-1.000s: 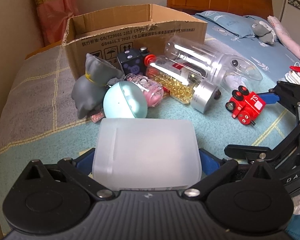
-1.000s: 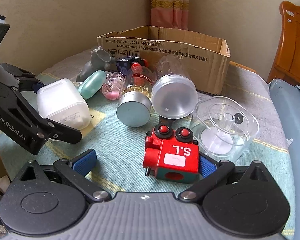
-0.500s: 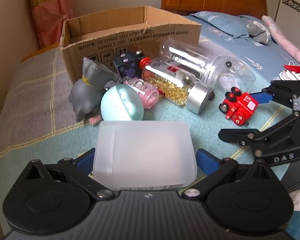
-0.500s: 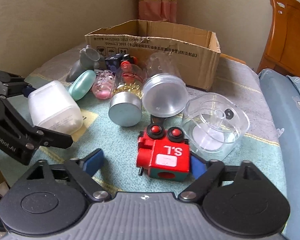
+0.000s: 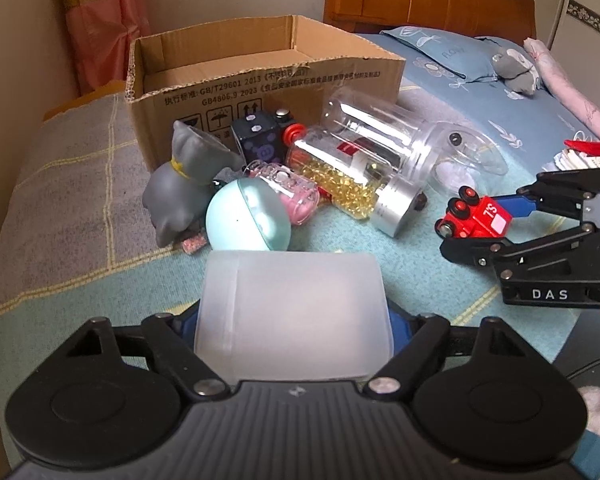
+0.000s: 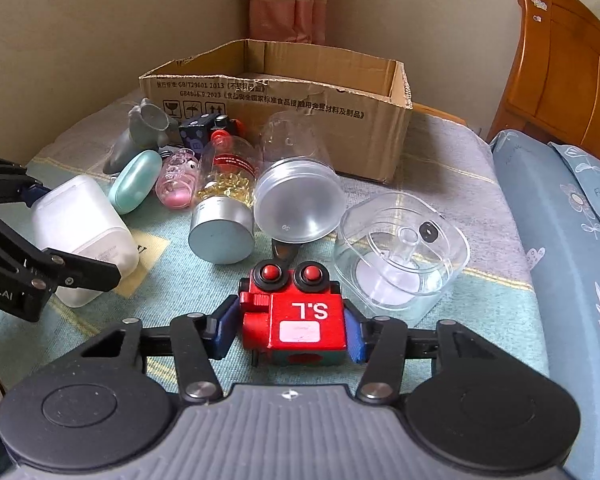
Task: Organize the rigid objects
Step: 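Carry the white bottle and red train into the cardboard box and release both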
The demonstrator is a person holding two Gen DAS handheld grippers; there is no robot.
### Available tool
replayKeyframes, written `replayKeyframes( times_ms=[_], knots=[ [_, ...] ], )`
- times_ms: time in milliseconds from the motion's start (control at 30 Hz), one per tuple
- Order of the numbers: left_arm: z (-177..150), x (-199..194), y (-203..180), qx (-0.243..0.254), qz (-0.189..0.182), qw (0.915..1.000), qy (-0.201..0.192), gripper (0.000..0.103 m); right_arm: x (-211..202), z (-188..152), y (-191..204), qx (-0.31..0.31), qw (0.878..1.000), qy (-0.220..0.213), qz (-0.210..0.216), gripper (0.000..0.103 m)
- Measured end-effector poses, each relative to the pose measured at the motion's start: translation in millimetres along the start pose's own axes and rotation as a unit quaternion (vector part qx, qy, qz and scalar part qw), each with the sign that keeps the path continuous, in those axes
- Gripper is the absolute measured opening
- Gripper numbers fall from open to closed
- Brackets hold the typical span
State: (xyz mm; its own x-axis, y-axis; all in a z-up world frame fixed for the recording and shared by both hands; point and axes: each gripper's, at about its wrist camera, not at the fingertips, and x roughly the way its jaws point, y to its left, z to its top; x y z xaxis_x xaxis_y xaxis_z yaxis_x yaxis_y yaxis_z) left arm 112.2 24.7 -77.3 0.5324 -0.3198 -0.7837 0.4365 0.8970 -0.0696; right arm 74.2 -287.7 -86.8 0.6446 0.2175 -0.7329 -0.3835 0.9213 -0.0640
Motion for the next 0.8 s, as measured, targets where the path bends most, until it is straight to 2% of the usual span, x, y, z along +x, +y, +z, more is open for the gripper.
replayKeyframes(
  times_ms=[300,433,633,800],
  knots=[
    [13.0,-25.8,0.5,0.007,-0.015,0.9998,0.007,0.083,-20.1,2.5,-2.8,-0.023,1.0,0.0,0.016,0.057],
    [28.0,-39.3,0.7,0.015,-0.012,0.9998,-0.005,0.083,-36.0,10.7,-6.5,-0.028,0.999,-0.021,0.021,0.057],
    [72.3,-48.1,10.2,0.023,-0.004,0.9991,-0.035,0.083,-53.9,38.2,-16.6,-0.032,0.997,-0.054,0.04,0.057],
    [125.9,-34.8,29.0,0.015,0.024,0.9978,-0.06,0.083,-58.8,68.8,-26.8,-0.035,0.994,-0.087,0.049,0.057]
  ],
)
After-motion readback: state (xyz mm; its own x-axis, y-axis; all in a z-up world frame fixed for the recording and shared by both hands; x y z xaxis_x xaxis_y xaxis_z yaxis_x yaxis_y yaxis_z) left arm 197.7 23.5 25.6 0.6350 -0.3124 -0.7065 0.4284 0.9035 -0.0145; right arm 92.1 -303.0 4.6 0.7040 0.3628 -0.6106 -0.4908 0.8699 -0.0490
